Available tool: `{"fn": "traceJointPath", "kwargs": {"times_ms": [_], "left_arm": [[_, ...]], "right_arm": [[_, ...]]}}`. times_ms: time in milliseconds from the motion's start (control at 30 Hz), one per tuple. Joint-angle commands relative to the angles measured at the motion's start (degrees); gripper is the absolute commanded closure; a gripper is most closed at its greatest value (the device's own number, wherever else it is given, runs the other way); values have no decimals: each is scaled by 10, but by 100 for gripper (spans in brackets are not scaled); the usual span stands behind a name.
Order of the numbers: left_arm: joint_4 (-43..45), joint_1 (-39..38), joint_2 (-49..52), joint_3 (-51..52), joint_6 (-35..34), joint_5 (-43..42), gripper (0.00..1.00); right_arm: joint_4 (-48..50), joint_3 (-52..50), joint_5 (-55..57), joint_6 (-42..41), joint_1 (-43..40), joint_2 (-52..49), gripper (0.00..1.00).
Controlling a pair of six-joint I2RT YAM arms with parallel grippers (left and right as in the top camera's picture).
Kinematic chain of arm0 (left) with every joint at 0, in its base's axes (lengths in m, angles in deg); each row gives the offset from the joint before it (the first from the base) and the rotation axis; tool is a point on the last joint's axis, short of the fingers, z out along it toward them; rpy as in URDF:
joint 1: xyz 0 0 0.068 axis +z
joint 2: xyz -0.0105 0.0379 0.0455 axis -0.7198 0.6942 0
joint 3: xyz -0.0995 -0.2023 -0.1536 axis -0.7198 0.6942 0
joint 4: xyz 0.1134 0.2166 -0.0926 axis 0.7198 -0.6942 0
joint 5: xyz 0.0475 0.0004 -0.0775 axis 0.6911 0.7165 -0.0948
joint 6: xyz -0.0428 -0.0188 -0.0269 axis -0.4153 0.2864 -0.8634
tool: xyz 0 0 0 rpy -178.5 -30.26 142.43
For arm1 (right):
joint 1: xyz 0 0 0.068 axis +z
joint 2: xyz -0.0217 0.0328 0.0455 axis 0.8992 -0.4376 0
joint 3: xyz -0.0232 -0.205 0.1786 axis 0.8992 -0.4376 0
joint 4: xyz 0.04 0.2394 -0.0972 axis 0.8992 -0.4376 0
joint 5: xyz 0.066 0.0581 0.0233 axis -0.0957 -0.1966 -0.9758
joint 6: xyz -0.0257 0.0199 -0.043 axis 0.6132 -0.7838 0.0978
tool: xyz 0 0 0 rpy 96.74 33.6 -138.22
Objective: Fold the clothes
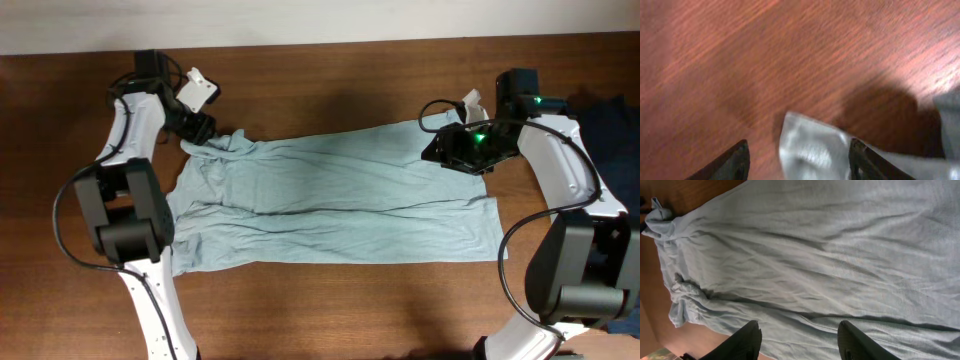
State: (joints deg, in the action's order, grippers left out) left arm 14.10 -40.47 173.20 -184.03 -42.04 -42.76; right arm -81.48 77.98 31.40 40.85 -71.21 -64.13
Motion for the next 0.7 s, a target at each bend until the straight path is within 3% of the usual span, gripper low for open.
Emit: {"fn": "traceJointPath", "kwargs": {"times_ms": [0,300,400,533,600,667], "left_arm": [[20,-15,13,-5,12,0,39],[24,-21,40,-5,11,48,44],[23,-21,46,-5,11,54,56],[23,-22,48,-5,7,54,90],[21,-22,48,-6,4,54,100],[14,-22,48,-11,-7,56,100]], "right_arm": [[-4,6,-3,6,-4,7,46],[-6,6,-3,6,-4,7,46],[-6,6,-3,6,-4,7,46],[-6,6,-3,6,-4,7,45],[-6,6,-3,6,-4,7,46],[-7,6,-3,6,-4,7,46]]}}
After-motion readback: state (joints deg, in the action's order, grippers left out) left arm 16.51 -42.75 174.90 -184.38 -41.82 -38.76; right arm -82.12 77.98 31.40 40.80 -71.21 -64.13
